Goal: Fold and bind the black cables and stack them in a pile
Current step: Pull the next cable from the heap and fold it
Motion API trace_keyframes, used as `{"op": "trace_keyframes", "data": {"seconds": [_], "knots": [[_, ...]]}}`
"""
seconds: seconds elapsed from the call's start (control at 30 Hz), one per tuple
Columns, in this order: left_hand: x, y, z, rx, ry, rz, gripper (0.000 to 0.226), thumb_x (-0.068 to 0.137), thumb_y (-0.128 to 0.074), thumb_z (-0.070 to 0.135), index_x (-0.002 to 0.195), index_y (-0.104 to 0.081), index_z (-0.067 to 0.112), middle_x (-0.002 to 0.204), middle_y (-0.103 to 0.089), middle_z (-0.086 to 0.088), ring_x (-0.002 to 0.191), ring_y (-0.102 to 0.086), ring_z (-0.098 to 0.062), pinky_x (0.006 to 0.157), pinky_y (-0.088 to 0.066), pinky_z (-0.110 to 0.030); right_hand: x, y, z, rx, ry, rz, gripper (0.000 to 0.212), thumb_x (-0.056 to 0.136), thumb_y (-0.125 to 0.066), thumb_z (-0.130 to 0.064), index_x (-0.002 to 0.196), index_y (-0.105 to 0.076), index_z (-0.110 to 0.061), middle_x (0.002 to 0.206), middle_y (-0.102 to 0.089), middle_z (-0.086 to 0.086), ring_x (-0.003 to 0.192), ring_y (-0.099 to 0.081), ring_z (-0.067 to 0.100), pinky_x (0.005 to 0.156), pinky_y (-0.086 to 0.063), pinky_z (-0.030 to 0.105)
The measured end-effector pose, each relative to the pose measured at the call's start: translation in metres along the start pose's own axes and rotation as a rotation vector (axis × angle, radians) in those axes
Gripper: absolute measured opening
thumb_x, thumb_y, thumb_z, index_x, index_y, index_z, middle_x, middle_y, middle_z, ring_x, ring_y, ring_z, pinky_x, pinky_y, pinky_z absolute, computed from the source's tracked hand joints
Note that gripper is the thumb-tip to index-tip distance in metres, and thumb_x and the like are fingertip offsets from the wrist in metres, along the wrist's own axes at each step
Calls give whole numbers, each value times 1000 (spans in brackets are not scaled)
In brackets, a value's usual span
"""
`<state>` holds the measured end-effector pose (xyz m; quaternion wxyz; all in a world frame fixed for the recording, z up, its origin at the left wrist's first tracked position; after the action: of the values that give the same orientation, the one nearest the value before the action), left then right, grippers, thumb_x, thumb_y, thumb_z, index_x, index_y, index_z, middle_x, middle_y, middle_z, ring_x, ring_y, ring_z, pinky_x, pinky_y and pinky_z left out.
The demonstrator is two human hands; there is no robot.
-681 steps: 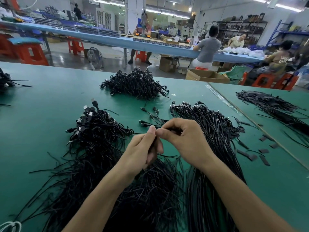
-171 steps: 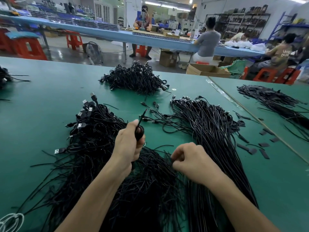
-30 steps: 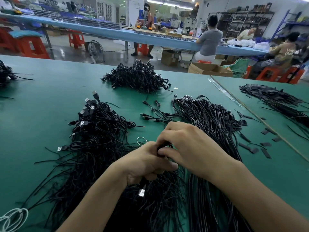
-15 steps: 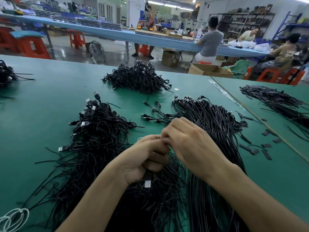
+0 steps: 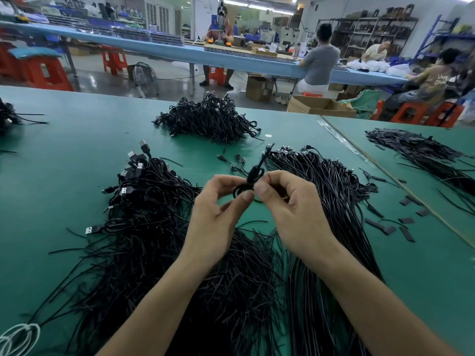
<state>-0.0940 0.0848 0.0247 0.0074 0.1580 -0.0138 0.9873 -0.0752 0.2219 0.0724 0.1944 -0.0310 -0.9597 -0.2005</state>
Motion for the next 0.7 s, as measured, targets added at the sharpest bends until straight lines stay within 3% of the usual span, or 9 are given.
{"op": "trace_keyframes", "data": {"seconds": [0.1,0.17,0.2,0.3,0.4,0.5,0.57,0.63,0.7], "knots": [[1,7,2,354,-200,134,19,82,-63,57,101,-61,55,88,-52,15,83,-53,4,72,-43,-11,-3,-2,-1,158,-39,-87,21,99,-58,-10,82,-66,-20,69,-65,-18,69,-60,-4,71,-49,15],[-1,5,3,270,-197,83,24,85,-62,53,108,-64,50,67,-58,10,59,-50,-2,52,-41,-17,-3,-2,-1,244,-76,-117,23,100,-55,-7,80,-64,-16,62,-62,-21,61,-57,-8,62,-45,7],[-2,4,4,220,-161,43,25,88,-63,46,113,-65,45,66,-64,7,56,-54,-6,51,-47,-24,-3,-2,0,281,-97,-127,23,100,-55,-6,80,-64,-14,60,-61,-20,59,-57,-8,60,-44,6],[-1,1,10,7,-38,-19,32,99,-58,14,119,-64,38,88,-75,10,82,-70,-7,75,-58,-23,-3,-5,7,310,-165,-160,22,100,-54,-7,80,-63,-12,58,-60,-19,57,-53,-8,56,-42,7],[-3,0,14,-241,82,-61,38,92,-42,22,113,-70,37,106,-76,1,103,-69,-12,89,-54,-27,-7,-8,15,287,-223,-178,22,99,-55,-9,80,-64,-16,57,-59,-21,56,-51,-9,55,-40,7],[-5,0,17,-314,75,-77,30,95,-42,37,111,-66,30,102,-76,-5,100,-70,-17,86,-49,-31,-9,-7,20,282,-240,-177,17,98,-59,-13,83,-65,-16,60,-59,-20,57,-50,-8,55,-39,7],[-6,0,18,-301,14,-83,25,98,-48,40,105,-65,22,90,-75,-5,86,-70,-13,81,-51,-28,-7,-5,21,282,-240,-175,12,94,-63,-19,84,-67,-13,64,-60,-15,57,-49,-1,54,-39,10],[-7,-1,17,-187,-67,-83,11,92,-66,33,94,-65,23,85,-73,-6,76,-66,-9,72,-52,-23,-5,-3,22,280,-236,-154,14,93,-65,-22,83,-67,-12,67,-59,-8,59,-47,7,54,-37,17],[-6,-2,12,45,-114,-33,19,79,-80,32,88,-64,33,89,-69,4,79,-60,-6,69,-47,-20,-4,0,23,263,-201,-113,16,97,-61,-14,83,-66,-11,63,-59,-15,58,-50,-1,58,-40,13]]}}
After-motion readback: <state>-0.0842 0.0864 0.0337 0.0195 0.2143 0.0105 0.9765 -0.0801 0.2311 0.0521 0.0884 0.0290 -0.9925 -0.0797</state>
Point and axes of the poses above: each hand's wrist, its own x-axis towards the middle knuckle, its own y-axis out of the back of the hand, z = x × y, the point moved 1 cm from there along x, towards the middle knuckle
